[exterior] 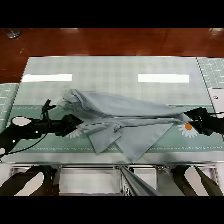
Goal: Fold the shirts.
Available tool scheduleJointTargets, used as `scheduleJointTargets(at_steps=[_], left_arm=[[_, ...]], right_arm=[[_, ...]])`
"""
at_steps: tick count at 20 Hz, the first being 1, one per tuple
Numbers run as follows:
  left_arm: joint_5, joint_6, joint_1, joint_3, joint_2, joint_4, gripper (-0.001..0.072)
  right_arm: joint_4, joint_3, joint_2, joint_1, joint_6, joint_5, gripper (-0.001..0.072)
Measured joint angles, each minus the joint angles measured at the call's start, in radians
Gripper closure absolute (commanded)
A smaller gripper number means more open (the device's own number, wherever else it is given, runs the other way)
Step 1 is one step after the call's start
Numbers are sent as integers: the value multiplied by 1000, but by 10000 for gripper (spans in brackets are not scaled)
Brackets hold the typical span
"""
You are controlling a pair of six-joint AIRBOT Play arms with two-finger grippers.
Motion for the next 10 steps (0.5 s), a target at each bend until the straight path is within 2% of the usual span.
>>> scheduleJointTargets(at_steps=[4, 5, 6, 7, 10], left_arm=[[117, 8, -167, -8, -39, -111, 8], [136, 10, -195, -8, -52, -134, 38], [147, 10, -213, -7, -63, -146, 303], [167, 11, -227, -6, -72, -146, 687], [183, 48, -228, 22, -85, -157, 681]], right_arm=[[10, -3, 1, 0, -13, 27, 84], [10, -3, 1, 0, -14, 29, 83], [11, -3, 1, 0, -16, 30, 84], [13, -3, 1, 0, -16, 30, 84], [9, -2, 1, -1, -14, 29, 84]])
